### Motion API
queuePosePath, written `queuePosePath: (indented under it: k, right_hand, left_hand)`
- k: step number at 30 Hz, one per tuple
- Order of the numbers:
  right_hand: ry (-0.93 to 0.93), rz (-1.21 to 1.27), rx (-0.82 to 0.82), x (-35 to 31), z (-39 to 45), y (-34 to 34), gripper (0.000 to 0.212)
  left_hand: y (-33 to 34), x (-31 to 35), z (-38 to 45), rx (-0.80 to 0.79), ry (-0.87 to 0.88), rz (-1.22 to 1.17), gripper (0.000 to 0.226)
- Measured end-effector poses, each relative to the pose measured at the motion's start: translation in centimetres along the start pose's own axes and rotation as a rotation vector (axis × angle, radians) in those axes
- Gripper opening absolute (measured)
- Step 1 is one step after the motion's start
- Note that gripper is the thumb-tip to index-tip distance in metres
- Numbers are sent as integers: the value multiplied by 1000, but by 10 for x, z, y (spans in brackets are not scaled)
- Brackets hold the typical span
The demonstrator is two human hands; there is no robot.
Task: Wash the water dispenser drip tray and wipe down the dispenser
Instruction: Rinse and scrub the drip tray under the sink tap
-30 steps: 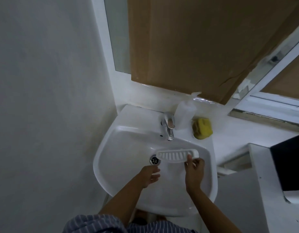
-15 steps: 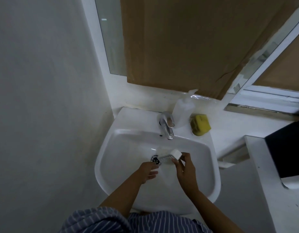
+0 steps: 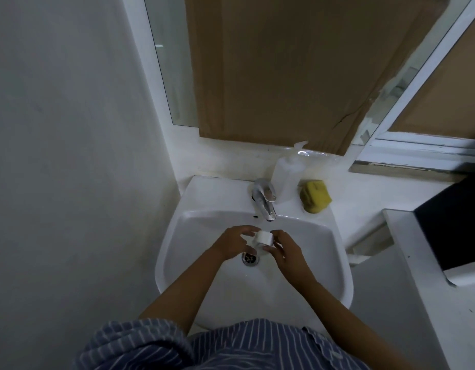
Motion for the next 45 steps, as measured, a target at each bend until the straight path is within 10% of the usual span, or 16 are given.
queuePosePath:
  k: [20, 32, 39, 45]
  right_hand:
    - [-55, -86, -53, -2, 4, 11, 21]
    - [261, 406, 351, 44, -19, -27, 6]
    - [592, 878, 520, 93, -33, -19, 15]
    - [664, 947, 534, 100, -33, -18, 14]
  left_hand:
    - [-7, 8, -8, 90, 68, 112, 41]
    - [-36, 26, -9, 291, 49, -74, 48]
    - [-47, 94, -5, 506, 377, 290, 62]
    - [-43, 131, 9, 488, 538, 504, 28]
Point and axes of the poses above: each hand's wrist, its own z-axis towards the middle knuckle, its own y-axis out of the palm, x = y × z, the point moved 8 cm from there along z, towards the middle knuckle, and after that the axes turned 6 degrees about -x, right-handed, at the moved point
